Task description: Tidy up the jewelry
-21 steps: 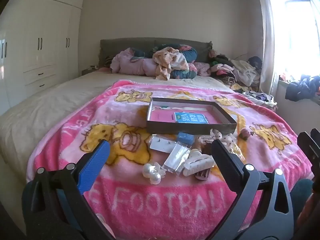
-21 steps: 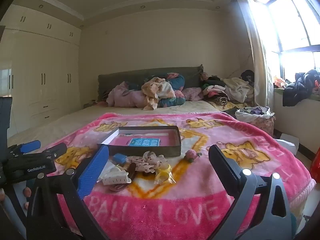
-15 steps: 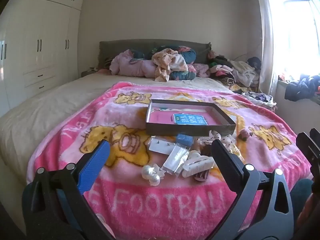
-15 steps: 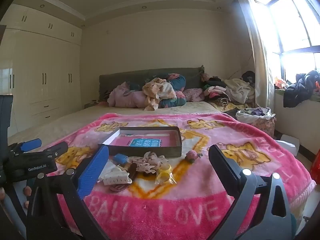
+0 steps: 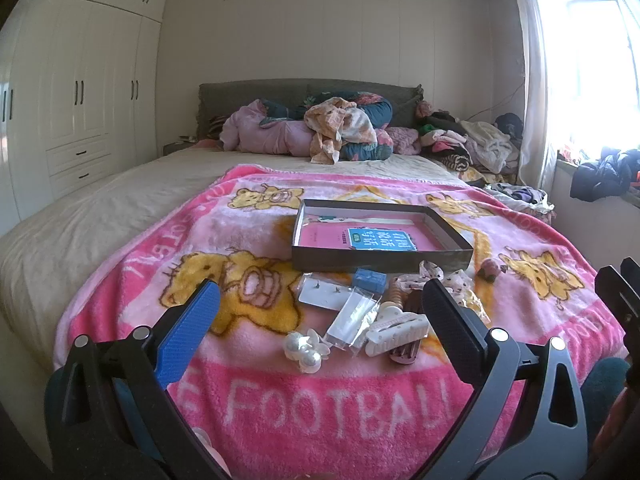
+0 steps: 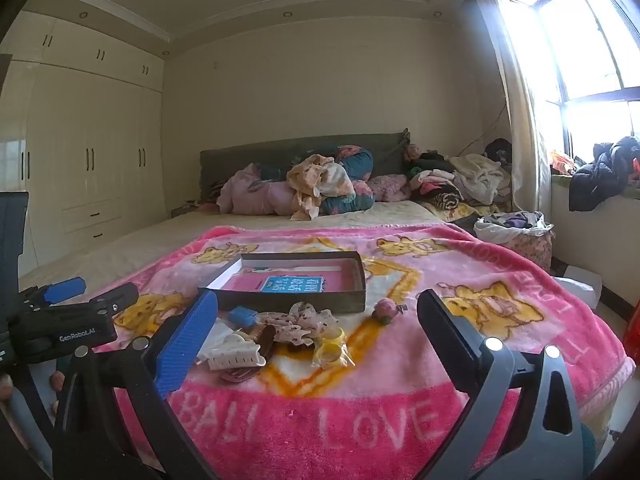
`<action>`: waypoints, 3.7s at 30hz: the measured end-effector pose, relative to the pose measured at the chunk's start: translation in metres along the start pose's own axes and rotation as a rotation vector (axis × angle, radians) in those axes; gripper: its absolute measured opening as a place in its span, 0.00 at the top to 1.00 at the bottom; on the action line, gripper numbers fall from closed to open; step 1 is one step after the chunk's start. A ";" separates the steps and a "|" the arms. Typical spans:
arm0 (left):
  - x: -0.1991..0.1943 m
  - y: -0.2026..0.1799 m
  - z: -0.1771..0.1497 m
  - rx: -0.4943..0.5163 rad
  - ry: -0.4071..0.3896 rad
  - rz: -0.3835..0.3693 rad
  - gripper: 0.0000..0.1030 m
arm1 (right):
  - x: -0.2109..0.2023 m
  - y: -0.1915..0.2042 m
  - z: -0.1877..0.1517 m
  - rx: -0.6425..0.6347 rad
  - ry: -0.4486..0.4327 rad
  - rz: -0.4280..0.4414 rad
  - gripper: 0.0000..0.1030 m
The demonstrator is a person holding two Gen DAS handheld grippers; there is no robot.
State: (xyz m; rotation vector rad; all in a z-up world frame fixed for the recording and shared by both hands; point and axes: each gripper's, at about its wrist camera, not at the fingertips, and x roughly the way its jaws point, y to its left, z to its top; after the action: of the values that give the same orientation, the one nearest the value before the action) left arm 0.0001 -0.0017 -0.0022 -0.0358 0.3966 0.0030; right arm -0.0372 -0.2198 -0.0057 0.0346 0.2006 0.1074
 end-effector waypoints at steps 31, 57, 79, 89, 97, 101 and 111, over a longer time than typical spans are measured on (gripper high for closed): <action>0.000 -0.001 0.008 0.002 -0.005 0.002 0.10 | -0.003 -0.004 0.002 0.009 -0.002 0.005 0.06; 0.007 -0.006 0.007 0.007 0.010 -0.013 0.10 | 0.006 -0.009 0.001 0.021 0.012 -0.009 0.06; 0.053 0.078 -0.005 -0.093 0.183 -0.058 0.10 | 0.106 0.024 0.005 -0.112 0.252 0.162 0.06; 0.104 0.045 -0.028 0.016 0.358 -0.226 0.10 | 0.170 0.014 -0.015 -0.154 0.398 0.151 0.06; 0.131 0.032 -0.038 0.060 0.414 -0.276 0.28 | 0.212 0.017 -0.041 -0.198 0.529 0.198 0.55; 0.143 0.033 -0.044 0.061 0.453 -0.278 0.59 | 0.225 0.015 -0.050 -0.165 0.582 0.204 0.90; 0.130 0.045 -0.030 0.017 0.419 -0.273 0.64 | 0.210 -0.005 -0.022 -0.064 0.499 0.249 0.97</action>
State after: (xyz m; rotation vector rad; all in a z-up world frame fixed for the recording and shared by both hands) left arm 0.1084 0.0419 -0.0812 -0.0744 0.8077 -0.2816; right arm 0.1638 -0.2014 -0.0689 -0.0318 0.6919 0.3714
